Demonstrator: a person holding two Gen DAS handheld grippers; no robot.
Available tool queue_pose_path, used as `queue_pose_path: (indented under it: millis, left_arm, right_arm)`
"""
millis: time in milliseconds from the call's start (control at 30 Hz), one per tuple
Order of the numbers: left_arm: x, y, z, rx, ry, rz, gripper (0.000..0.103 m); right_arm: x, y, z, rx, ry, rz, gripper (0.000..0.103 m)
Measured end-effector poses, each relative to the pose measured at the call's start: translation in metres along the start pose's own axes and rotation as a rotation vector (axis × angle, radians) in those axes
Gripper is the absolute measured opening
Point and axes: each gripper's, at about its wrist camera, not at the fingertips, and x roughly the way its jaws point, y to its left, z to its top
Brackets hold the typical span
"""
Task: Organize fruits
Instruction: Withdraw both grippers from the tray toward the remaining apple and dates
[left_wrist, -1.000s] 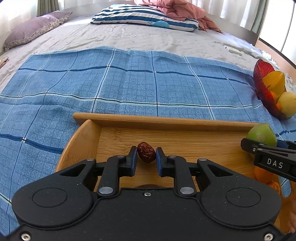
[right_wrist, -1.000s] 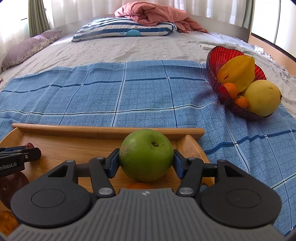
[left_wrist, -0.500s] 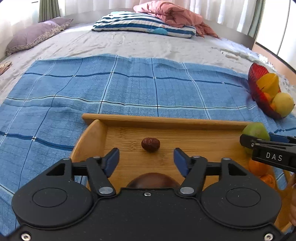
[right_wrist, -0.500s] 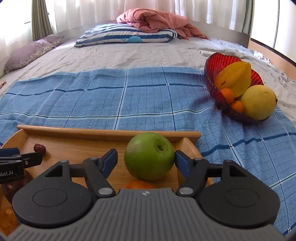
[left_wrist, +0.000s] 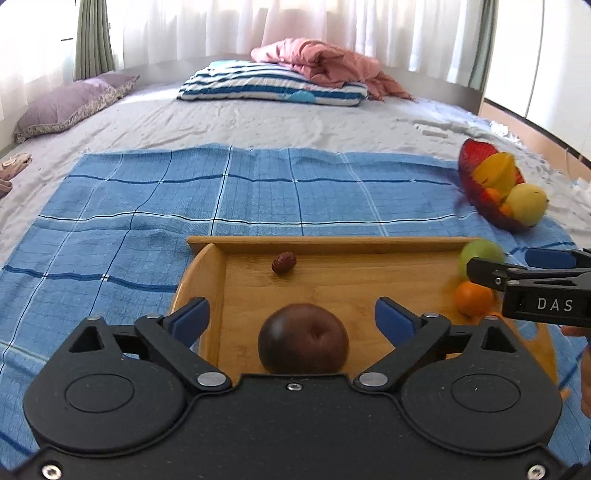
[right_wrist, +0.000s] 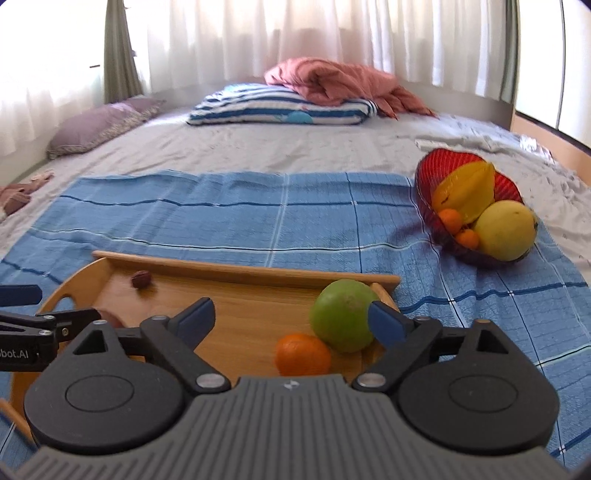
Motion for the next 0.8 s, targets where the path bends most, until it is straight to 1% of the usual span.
queue_pose_path:
  millis: [167, 267, 467, 600, 800]
  left_arm:
    - [-0.03, 0.0, -0.021, -0.009, -0.013, -0.058, 0.101]
    - [-0.045, -0.002, -0.035, 0.005, -0.023, -0.064, 0.102]
    - [-0.073, -0.002, -0.065, 0.018, -0.045, -0.078, 0.102]
    - [-0.087, 0.0, -0.082, 0.017, -0.05, -0.085, 0.102]
    - [-0.101, 0.001, -0.108, -0.025, -0.053, -0.099, 0.102]
  right_arm:
    - [-0.027, 0.007, -0.017, -0.05, -0.053, 0.009, 0.101]
    - [-0.042, 0.01, -0.028, -0.059, -0.078, 0.018, 0.103]
    - [-0.066, 0.01, -0.052, -0.042, -0.105, 0.041, 0.103]
    - [-0.082, 0.011, -0.071, -0.051, -0.135, 0.02, 0.103]
    - [-0.103, 0.016, -0.102, -0.089, -0.171, -0.015, 0.103]
